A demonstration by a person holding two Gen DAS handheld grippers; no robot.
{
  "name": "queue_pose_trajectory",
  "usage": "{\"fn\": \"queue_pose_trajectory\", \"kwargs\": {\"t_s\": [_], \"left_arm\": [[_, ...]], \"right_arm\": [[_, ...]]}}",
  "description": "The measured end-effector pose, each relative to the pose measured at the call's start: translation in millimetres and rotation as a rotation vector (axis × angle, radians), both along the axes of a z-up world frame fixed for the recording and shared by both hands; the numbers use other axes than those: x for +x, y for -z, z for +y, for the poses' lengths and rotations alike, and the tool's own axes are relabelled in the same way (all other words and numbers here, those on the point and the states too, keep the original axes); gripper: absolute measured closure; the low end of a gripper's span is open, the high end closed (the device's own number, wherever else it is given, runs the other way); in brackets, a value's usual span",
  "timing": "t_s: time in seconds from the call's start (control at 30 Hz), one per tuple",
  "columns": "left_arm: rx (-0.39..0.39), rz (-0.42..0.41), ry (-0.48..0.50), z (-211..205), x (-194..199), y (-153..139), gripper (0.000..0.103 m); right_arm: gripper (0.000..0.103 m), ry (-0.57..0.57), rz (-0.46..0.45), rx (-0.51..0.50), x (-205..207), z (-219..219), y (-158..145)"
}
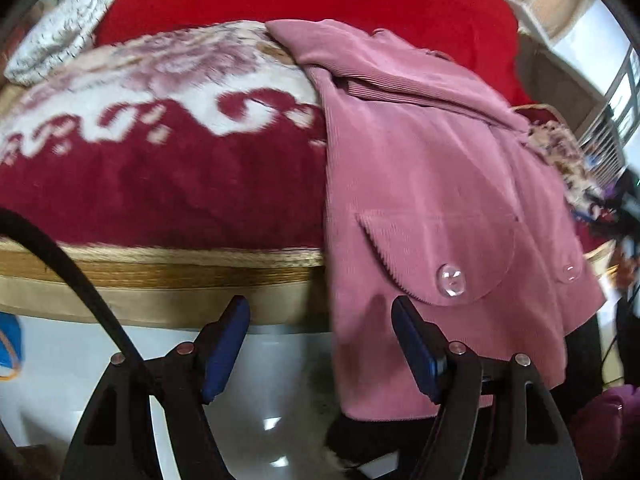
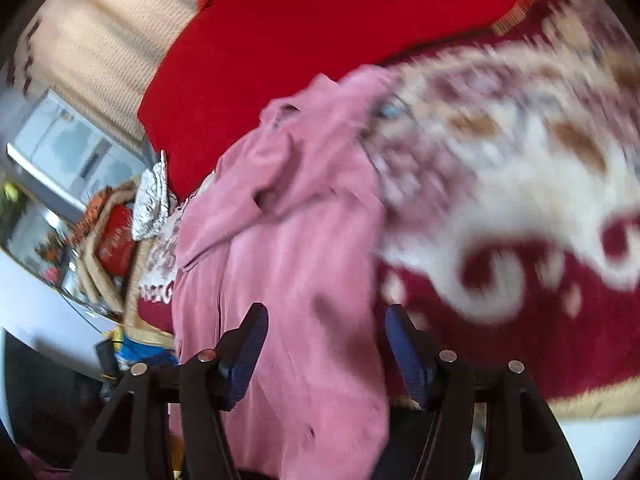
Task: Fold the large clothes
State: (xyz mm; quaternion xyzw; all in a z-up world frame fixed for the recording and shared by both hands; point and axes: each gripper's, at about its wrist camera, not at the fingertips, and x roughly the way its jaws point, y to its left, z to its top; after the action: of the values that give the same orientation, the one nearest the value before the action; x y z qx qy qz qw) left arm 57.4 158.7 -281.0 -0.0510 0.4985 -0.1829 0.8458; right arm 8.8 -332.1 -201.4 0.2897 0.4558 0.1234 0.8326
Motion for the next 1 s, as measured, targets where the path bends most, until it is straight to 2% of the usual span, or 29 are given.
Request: {"fn": "queue_pose_trajectory", "kwargs": {"t_s": [0.07, 0.1, 0.13, 0.23, 0.27, 0.3, 0.33, 0.4, 0.5, 0.6, 0.63, 0.67, 0.7, 0.73, 0.8, 0.87, 0.9, 0.93, 1.0], "left_arm": [[-0.063, 0.006, -0.011, 1.5, 6.3, 6.3, 0.042], [-0.091, 0.011, -0.010, 2.1, 9.4, 8.7, 0.056], [-0.102, 0.016, -0.010, 2.8, 11.7, 10.9, 0.062], [-0.113, 0.013, -0.019, 0.4, 16.6, 13.0, 0.060], [-0.123, 0.022, -0.022, 0.7, 17.9, 13.7, 0.055], [-0.142, 0.040, -0.024, 3.1, 17.5, 15.6, 0.041], [-0.164, 0.055, -0.029, 9.1, 18.2, 18.0, 0.033], [-0.195, 0.080, -0.030, 12.1, 16.7, 21.8, 0.029], [-0.267, 0.155, 0.000, 14.7, 24.2, 34.9, 0.029], [-0.301, 0.198, 0.029, 12.6, 27.1, 46.7, 0.029], [-0.311, 0.198, 0.034, 12.6, 28.0, 48.4, 0.031], [-0.324, 0.196, 0.037, 12.8, 28.4, 49.9, 0.031], [-0.339, 0.194, 0.043, 13.2, 28.3, 51.2, 0.040], [-0.349, 0.196, 0.049, 15.4, 27.5, 53.2, 0.055], [-0.372, 0.205, 0.058, 16.1, 24.7, 58.0, 0.063], [-0.366, 0.200, 0.070, 10.6, 21.1, 59.2, 0.064], [-0.358, 0.199, 0.070, 8.5, 19.6, 60.6, 0.060], [-0.362, 0.212, 0.068, 8.5, 21.0, 62.3, 0.052], [-0.382, 0.224, 0.068, 3.7, 25.2, 62.5, 0.050]], "right_arm": [[0.038, 0.031, 0.033, 0.066, -10.5, -12.4, 16.0], [0.038, 0.042, 0.047, 0.104, -15.1, -17.7, 23.6], [0.038, 0.047, 0.059, 0.143, -17.8, -21.3, 30.6], [0.037, 0.050, 0.093, 0.211, -20.3, -23.7, 47.2], [0.037, 0.046, 0.102, 0.238, -19.4, -22.9, 52.1], [0.037, 0.039, 0.111, 0.259, -17.6, -21.2, 55.8], [0.036, 0.034, 0.117, 0.272, -16.2, -18.6, 58.8], [0.037, 0.018, 0.123, 0.289, -12.5, -11.2, 63.1], [0.037, -0.019, 0.131, 0.300, -6.2, 2.5, 65.9], [0.037, -0.065, 0.133, 0.285, 1.4, 21.2, 64.1], [0.040, -0.077, 0.128, 0.263, 3.5, 28.3, 61.9], [0.047, -0.088, 0.121, 0.255, 4.6, 34.2, 59.7], [0.052, -0.109, 0.111, 0.256, 5.8, 41.0, 57.8], [0.059, -0.132, 0.104, 0.247, 7.0, 48.4, 56.7], [0.059, -0.150, 0.126, 0.187, 9.2, 59.7, 57.9], [0.059, -0.160, 0.141, 0.136, 12.7, 68.0, 57.5], [0.059, -0.164, 0.146, 0.132, 13.9, 69.7, 57.0], [0.059, -0.169, 0.147, 0.127, 14.7, 72.2, 55.2], [0.065, -0.185, 0.137, 0.100, 15.2, 79.5, 50.1]]}}
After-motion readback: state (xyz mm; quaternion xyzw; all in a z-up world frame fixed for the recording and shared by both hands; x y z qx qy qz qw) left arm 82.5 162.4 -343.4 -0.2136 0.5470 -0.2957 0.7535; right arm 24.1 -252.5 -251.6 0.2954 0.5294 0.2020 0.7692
